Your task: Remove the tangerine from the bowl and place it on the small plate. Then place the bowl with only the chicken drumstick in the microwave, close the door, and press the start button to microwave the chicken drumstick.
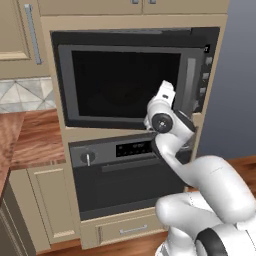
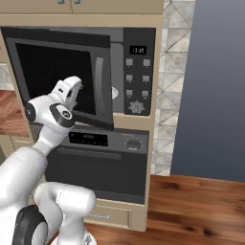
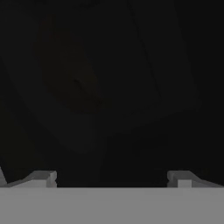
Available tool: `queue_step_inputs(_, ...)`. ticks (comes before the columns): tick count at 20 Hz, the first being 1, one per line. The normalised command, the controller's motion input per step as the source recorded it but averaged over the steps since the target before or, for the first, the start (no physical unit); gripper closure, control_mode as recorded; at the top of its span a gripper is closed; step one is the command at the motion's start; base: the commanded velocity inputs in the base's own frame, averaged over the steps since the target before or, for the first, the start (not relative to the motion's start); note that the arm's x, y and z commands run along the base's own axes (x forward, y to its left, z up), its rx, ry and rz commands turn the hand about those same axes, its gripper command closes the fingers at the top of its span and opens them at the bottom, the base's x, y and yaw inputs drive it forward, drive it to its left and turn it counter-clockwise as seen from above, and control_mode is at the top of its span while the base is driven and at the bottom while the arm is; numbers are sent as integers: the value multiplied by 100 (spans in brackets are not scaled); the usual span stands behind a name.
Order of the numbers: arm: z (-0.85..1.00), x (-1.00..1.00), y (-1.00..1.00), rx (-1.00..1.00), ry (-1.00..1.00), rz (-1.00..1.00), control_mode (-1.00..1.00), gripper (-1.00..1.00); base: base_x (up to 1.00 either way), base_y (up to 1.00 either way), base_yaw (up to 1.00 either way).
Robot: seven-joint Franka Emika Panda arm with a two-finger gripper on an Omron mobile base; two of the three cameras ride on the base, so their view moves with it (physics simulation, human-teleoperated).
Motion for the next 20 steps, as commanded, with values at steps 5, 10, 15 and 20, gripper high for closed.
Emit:
queue_step_inputs(5, 0, 76, 0, 0, 7, 2, -100, -100, 0, 0, 0)
queue_step_inputs(10, 0, 64, 0, 0, 6, 5, -100, -100, 0, 0, 0)
queue_step_inputs(15, 0, 57, 0, 0, 5, 6, -100, -100, 0, 0, 0)
queue_step_inputs(20, 0, 44, 0, 0, 5, 7, -100, -100, 0, 0, 0)
